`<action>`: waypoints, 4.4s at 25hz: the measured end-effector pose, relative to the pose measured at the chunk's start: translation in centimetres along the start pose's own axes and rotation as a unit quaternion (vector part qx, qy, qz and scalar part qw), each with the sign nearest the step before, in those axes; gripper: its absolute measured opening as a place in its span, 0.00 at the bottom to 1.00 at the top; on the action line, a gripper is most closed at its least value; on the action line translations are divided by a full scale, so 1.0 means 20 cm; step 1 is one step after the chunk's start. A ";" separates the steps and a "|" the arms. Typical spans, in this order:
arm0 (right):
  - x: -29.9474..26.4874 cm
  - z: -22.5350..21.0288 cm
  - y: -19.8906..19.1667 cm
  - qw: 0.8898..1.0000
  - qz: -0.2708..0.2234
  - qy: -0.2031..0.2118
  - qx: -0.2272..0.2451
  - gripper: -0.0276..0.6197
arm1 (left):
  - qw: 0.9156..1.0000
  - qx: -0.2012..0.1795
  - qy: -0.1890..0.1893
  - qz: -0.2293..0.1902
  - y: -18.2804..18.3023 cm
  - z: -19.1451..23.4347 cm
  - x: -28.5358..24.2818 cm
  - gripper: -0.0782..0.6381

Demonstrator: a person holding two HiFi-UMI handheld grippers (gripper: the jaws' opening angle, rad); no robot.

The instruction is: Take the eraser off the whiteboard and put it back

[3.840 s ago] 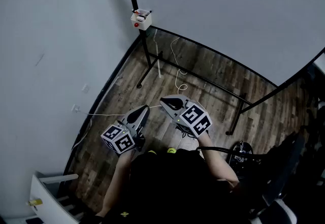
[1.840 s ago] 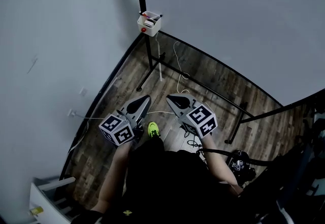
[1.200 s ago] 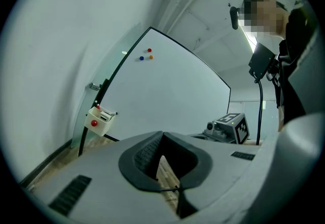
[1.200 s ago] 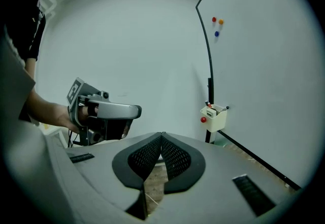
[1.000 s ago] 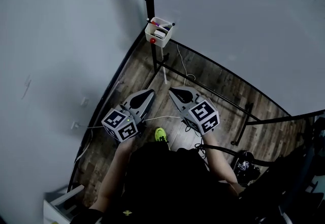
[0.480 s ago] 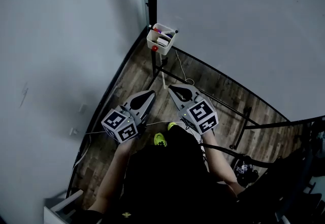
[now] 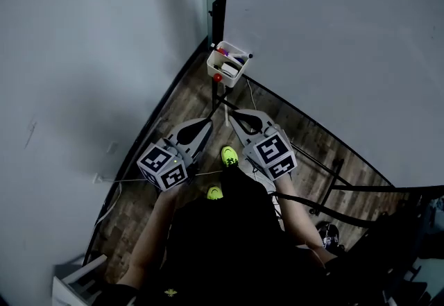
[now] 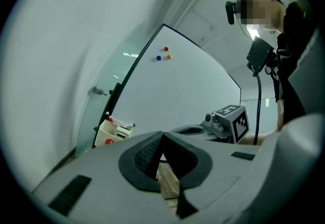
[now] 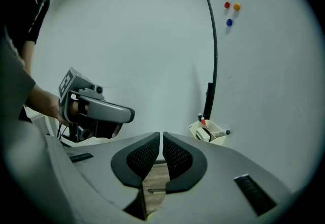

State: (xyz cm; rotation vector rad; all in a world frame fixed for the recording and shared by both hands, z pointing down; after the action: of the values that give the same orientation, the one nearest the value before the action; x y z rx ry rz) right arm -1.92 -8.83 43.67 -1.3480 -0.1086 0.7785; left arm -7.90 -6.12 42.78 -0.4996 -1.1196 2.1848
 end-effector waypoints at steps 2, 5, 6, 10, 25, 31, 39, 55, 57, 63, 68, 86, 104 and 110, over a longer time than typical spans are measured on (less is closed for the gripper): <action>-0.04 -0.05 -0.01 1.000 0.003 0.002 -0.001 0.09 | 1.000 0.000 0.003 0.002 0.01 0.04 -0.04 0.14; -0.10 -0.11 -0.04 1.000 0.010 0.005 -0.003 0.14 | 1.000 0.006 0.007 0.007 0.02 0.09 -0.10 0.14; -0.12 -0.13 -0.05 1.000 0.014 0.006 -0.003 0.15 | 1.000 0.009 0.008 0.008 0.02 0.11 -0.12 0.14; -0.19 -0.21 -0.10 1.000 0.025 0.016 -0.008 0.18 | 1.000 0.020 0.014 0.014 0.03 0.18 -0.19 0.14; -0.44 -0.43 -0.24 0.997 0.074 0.035 0.008 0.35 | 0.997 0.057 0.051 0.000 0.05 0.41 -0.36 0.14; -0.49 -0.48 -0.28 0.995 0.088 0.036 0.011 0.41 | 0.996 0.072 0.059 0.000 0.03 0.47 -0.40 0.14; -0.55 -0.52 -0.32 0.993 0.105 0.043 0.040 0.43 | 0.994 0.091 0.061 -0.001 0.00 0.53 -0.45 0.14; -0.60 -0.53 -0.31 0.989 0.123 0.057 0.062 0.42 | 0.993 0.105 0.060 -0.008 0.02 0.56 -0.46 0.14; -0.60 -0.54 -0.31 0.988 0.127 0.052 0.064 0.39 | 0.993 0.102 0.060 -0.005 0.02 0.55 -0.45 0.14; -0.61 -0.57 -0.33 0.987 0.132 0.039 0.082 0.32 | 0.993 0.101 0.064 -0.008 0.02 0.56 -0.44 0.14; -0.61 -0.57 -0.33 0.987 0.131 0.039 0.079 0.30 | 0.993 0.102 0.062 -0.005 0.01 0.56 -0.44 0.14; -0.59 -0.58 -0.29 0.990 0.119 0.038 0.061 0.30 | 0.994 0.091 0.058 0.002 0.03 0.52 -0.45 0.14; -0.49 -0.61 -0.15 0.994 0.085 0.020 0.067 0.29 | 0.996 0.072 0.045 -0.004 0.09 0.45 -0.46 0.14; -0.46 -0.62 -0.10 0.994 0.076 0.013 0.075 0.29 | 0.997 0.058 0.044 -0.009 0.13 0.43 -0.46 0.14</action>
State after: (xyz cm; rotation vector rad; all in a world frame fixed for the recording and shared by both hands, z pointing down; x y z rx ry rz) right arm -1.73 -24.34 45.49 -1.2328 0.0722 0.8795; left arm -7.10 -18.57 46.05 -0.5279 -0.9402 2.1759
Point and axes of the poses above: the fingertips, and each gripper's own axes: x backward along the fingers, z to its left, y out of its top, the point moved 1 cm from there along x, backward along the fingers, and after that the axes turned 12 degrees about x, right-handed, at the moved point
